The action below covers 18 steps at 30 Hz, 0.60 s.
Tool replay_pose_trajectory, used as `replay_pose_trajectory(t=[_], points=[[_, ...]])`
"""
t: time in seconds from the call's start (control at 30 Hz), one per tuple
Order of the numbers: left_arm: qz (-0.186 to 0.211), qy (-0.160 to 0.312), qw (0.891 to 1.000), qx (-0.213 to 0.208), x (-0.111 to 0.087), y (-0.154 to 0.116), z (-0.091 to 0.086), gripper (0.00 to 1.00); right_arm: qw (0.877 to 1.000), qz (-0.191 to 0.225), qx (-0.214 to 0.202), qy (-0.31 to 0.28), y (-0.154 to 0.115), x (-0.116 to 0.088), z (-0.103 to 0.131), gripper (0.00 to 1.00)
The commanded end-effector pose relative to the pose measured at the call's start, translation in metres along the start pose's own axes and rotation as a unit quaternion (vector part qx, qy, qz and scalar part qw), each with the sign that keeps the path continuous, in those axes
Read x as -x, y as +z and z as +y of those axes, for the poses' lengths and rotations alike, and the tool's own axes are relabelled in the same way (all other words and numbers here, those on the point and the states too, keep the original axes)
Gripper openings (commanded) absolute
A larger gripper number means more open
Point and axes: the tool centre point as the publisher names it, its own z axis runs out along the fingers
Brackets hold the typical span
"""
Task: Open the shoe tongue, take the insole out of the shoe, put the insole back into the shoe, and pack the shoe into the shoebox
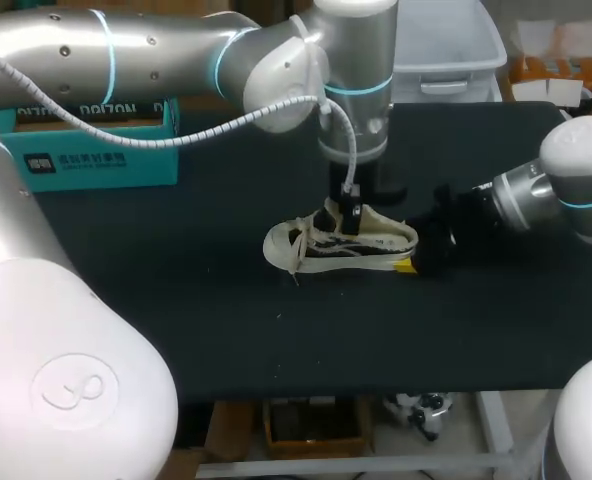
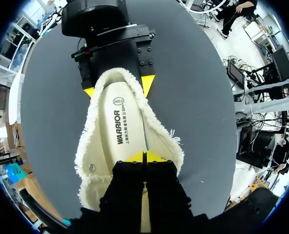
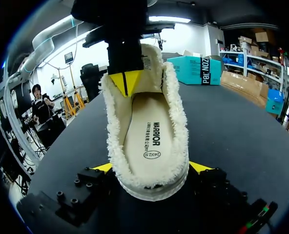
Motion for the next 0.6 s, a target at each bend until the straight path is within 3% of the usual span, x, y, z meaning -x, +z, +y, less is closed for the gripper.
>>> replay_pose_trajectory(t=[0.03,0.2,0.6], points=[[0.008,-0.003,1.0,-0.002,0.007,0.013,0.002,0.0,1.0,0.0,0.002,-0.001,0.003,-0.001,-0.007,0.0],[0.031,-0.005,0.999,-0.009,0.01,0.017,0.005,0.0,1.0,0.0,0.002,-0.001,0.003,-0.001,-0.007,0.0],[0.053,0.005,0.998,-0.016,-0.014,0.022,0.005,0.0,1.0,0.0,0.002,-0.001,0.003,-0.001,-0.007,0.0]])
